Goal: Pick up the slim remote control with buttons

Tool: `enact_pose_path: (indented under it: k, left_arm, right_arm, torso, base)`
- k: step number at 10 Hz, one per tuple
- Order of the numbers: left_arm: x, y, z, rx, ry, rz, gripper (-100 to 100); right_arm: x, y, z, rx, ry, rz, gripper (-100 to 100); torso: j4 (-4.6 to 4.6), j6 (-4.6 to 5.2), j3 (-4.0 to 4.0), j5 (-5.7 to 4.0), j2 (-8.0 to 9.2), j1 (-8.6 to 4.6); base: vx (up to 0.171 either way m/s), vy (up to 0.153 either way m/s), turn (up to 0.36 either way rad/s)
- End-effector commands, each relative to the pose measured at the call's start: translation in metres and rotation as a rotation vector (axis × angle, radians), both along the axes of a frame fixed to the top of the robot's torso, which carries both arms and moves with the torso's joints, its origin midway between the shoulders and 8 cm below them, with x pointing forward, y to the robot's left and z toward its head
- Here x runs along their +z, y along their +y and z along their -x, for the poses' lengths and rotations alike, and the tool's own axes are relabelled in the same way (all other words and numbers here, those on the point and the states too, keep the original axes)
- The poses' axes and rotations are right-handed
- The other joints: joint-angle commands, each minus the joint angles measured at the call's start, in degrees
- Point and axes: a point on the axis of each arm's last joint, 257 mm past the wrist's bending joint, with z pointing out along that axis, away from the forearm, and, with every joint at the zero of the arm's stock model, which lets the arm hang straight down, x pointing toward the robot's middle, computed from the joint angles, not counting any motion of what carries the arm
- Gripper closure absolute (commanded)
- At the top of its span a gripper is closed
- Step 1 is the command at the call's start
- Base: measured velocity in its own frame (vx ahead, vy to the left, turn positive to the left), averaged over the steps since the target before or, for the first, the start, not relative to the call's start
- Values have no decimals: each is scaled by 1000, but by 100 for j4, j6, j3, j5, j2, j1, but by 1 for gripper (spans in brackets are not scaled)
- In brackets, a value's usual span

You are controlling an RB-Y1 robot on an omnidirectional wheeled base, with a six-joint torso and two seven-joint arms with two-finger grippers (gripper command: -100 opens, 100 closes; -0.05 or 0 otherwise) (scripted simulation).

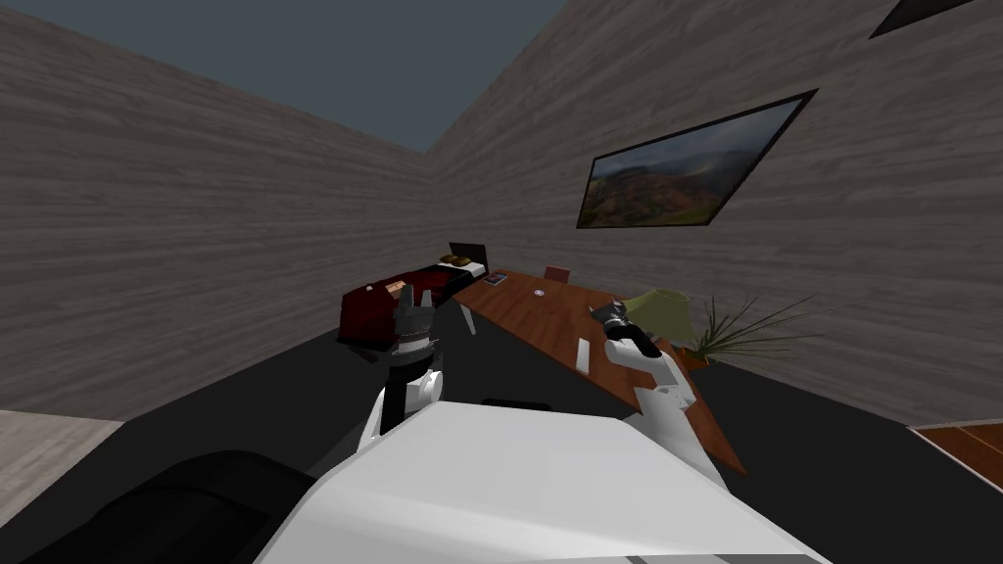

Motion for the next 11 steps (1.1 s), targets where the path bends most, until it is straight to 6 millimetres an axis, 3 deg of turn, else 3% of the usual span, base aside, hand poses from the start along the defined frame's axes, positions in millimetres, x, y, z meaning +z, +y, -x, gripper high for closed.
enact_pose_path:
  k: [1, 4, 5, 6, 7, 11]
  left_arm:
    - [0, 0, 0, 0, 0, 0, 0]
    - [0, 0, 0, 0, 0, 0, 0]
    - [0, 0, 0, 0, 0, 0, 0]
    - [0, 0, 0, 0, 0, 0, 0]
    - [0, 0, 0, 0, 0, 0, 0]
    - [0, 0, 0, 0, 0, 0, 0]
  right_arm:
    - [-15, -12, -6, -24, 38, -70, -100]
    - [-52, -24, -7, -63, 122, -184, -100]
    - [-55, -31, -11, -82, 134, -226, -100]
    - [-76, -32, -7, -98, 178, -270, -100]
    - [-77, -32, -7, -99, 178, -271, -100]
    - [-126, -46, -1, -183, 287, -445, -100]
  torso:
    - [0, 0, 0, 0, 0, 0]
    - [0, -1, -1, 1, -3, 1]
    - [-1, 1, -1, 0, -2, 1]
    - [0, -1, -2, 1, -4, 1]
    - [-1, 2, -2, 0, -4, -2]
    - [-1, 1, -3, 0, -5, -1]
  base:
    - [7, 17, 88]
    - [8, 12, 55]
    - [13, 14, 64]
    - [13, 10, 36]
    - [7, 3, -7]
    - [17, 8, 41]
